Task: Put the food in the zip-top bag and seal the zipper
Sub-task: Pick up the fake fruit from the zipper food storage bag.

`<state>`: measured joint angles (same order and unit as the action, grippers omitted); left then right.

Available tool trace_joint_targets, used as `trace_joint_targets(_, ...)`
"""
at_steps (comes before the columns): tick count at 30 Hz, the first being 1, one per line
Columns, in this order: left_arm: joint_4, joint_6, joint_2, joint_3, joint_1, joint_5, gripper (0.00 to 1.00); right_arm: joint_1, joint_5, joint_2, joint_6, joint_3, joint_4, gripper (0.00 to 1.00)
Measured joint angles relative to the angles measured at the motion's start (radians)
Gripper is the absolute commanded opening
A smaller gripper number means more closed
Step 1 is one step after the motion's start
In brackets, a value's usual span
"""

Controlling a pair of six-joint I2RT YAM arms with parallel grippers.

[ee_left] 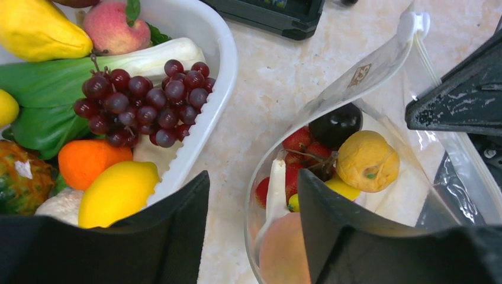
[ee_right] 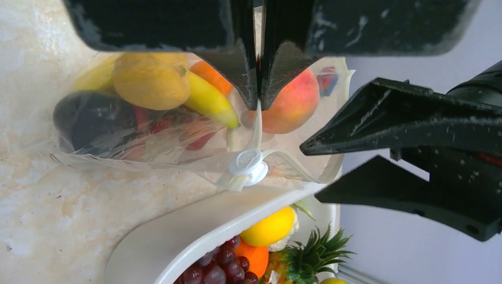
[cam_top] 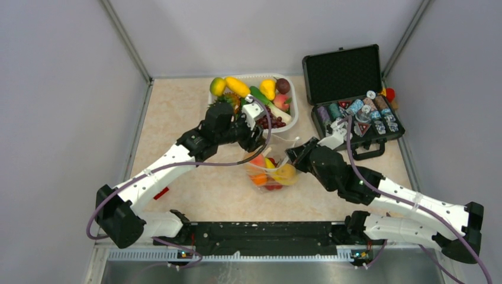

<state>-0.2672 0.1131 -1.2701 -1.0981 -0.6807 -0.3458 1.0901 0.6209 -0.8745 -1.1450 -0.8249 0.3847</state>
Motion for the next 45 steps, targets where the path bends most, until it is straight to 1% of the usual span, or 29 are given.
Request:
trace_joint_targets(1, 0.003, 0.001, 0.000, 0.000, 0.000, 0.005, 0.73, 0.000, 0.000, 0.002, 0.000, 0.002, 0.001, 0.00)
trace_joint_targets(3, 0.009, 0.000, 0.000, -0.002, 0.003, 0.016, 0.82, 0.000, 0.004, 0.007, 0.000, 0.008, -0.007, 0.00)
trace_joint_targets(4, 0.008, -0.002, 0.000, -0.006, 0.006, 0.023, 0.93, 0.000, 0.006, 0.011, 0.000, 0.014, -0.012, 0.00)
trace_joint_targets(5, 0.008, -0.003, 0.000, -0.014, 0.008, 0.031, 0.98, 0.000, 0.009, 0.014, 0.000, 0.018, -0.014, 0.00)
trace_joint_targets(6, 0.007, 0.000, 0.000, -0.024, 0.011, 0.041, 0.99, 0.000, 0.011, 0.015, 0.000, 0.022, -0.019, 0.00)
trace_joint_targets(10, 0.031, -0.005, 0.005, -0.080, 0.039, 0.088, 0.99, 0.000, 0.015, 0.017, 0.001, 0.029, -0.031, 0.00)
trace_joint_targets(14, 0.079, -0.028, 0.011, -0.129, 0.104, 0.156, 0.99, 0.000, 0.016, 0.018, 0.010, 0.038, -0.050, 0.00)
trace_joint_targets(18, 0.103, -0.065, -0.017, -0.193, 0.167, 0.224, 0.99, 0.000, 0.015, 0.022, 0.023, 0.047, -0.064, 0.00)
trace_joint_targets(22, 0.129, -0.114, -0.090, -0.248, 0.238, 0.277, 0.99, 0.000, 0.014, 0.027, 0.032, 0.051, -0.078, 0.00)
trace_joint_targets(28, 0.133, -0.147, -0.260, -0.305, 0.354, 0.350, 0.99, 0.000, 0.013, 0.035, 0.050, 0.061, -0.094, 0.00)
trace_joint_targets(31, 0.116, -0.149, -0.312, -0.305, 0.391, 0.351, 0.99, 0.000, 0.011, 0.036, 0.053, 0.065, -0.106, 0.00)
trace_joint_targets(34, 0.096, -0.148, -0.334, -0.305, 0.401, 0.328, 0.99, 0.000, 0.011, 0.036, 0.054, 0.066, -0.109, 0.00)
trace_joint_targets(40, 0.103, -0.146, -0.343, -0.305, 0.399, 0.209, 0.99, 0.000, 0.011, 0.036, 0.062, 0.066, -0.109, 0.00)
trace_joint_targets(43, 0.137, -0.184, -0.360, -0.323, 0.397, 0.150, 0.98, 0.000, 0.011, 0.036, 0.063, 0.066, -0.109, 0.00)
trace_joint_targets(45, 0.151, -0.230, -0.394, -0.360, 0.397, 0.137, 0.95, 0.000, 0.012, 0.036, 0.064, 0.066, -0.109, 0.00)
